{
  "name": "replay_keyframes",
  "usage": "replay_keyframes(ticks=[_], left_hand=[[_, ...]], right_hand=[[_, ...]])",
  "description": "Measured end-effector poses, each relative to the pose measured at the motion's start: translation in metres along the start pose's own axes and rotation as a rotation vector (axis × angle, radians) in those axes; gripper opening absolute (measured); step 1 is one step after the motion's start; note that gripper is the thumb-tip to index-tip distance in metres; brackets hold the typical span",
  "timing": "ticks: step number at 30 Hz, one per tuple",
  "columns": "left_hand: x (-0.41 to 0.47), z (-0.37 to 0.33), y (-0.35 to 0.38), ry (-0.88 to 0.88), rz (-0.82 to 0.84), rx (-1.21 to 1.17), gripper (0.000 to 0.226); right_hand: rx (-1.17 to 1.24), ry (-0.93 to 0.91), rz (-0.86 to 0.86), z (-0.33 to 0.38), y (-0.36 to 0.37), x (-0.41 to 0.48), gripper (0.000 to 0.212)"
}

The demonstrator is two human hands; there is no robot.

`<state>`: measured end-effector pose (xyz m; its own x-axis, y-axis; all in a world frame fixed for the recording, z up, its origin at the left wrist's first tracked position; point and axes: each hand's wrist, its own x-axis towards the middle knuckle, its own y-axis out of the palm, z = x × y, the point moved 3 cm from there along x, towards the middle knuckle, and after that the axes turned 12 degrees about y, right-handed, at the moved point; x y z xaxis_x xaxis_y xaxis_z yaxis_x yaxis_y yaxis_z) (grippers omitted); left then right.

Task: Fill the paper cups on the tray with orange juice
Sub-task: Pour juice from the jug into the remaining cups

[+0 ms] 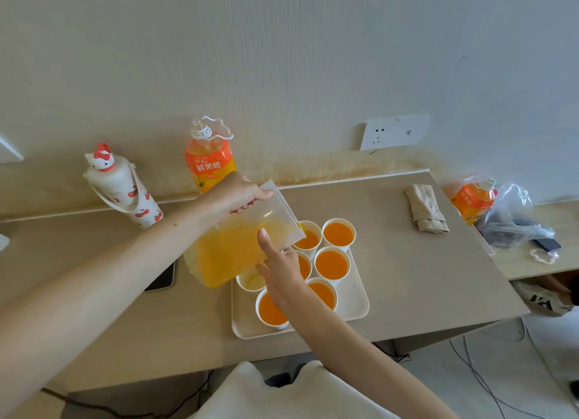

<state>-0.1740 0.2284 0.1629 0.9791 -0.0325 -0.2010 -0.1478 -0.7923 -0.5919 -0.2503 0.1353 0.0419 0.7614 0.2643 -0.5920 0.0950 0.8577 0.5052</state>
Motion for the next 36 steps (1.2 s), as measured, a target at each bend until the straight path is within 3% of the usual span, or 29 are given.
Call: replay_keyframes(ticks=[2, 10, 15, 20, 30, 36], left_hand=[[-0.0004, 0.0004, 0.0000, -0.003, 0.000, -0.008, 0.042], [0.0020, 0.0002, 0.0009, -0.007, -0.001, -0.014, 0.043], [0.0044, 0.0003, 0.0017, -0.002, 0.003, -0.010, 0.043], [0.0075, 0.0007, 0.0022, -0.002, 0.007, -0.010, 0.045], [0.0057, -0.0011, 0.0023, 0.004, 0.013, 0.012, 0.043], [0.0057, -0.0017, 0.0029, 0.002, 0.017, 0.009, 0.044]], right_hand=[[0.002, 0.008, 0.000, -0.0011, -0.0006, 0.0001, 0.091], [0.005, 0.000, 0.017, 0.0028, -0.0024, 0.0000, 0.069], [0.004, -0.002, 0.020, 0.0009, -0.0039, 0.0051, 0.082], [0.031, -0.030, 0.043, 0.0032, -0.0024, 0.0042, 0.073], [0.019, 0.003, 0.010, 0.0013, -0.0019, 0.0039, 0.085], [0.031, -0.017, 0.013, 0.0039, -0.0013, 0.0016, 0.066]])
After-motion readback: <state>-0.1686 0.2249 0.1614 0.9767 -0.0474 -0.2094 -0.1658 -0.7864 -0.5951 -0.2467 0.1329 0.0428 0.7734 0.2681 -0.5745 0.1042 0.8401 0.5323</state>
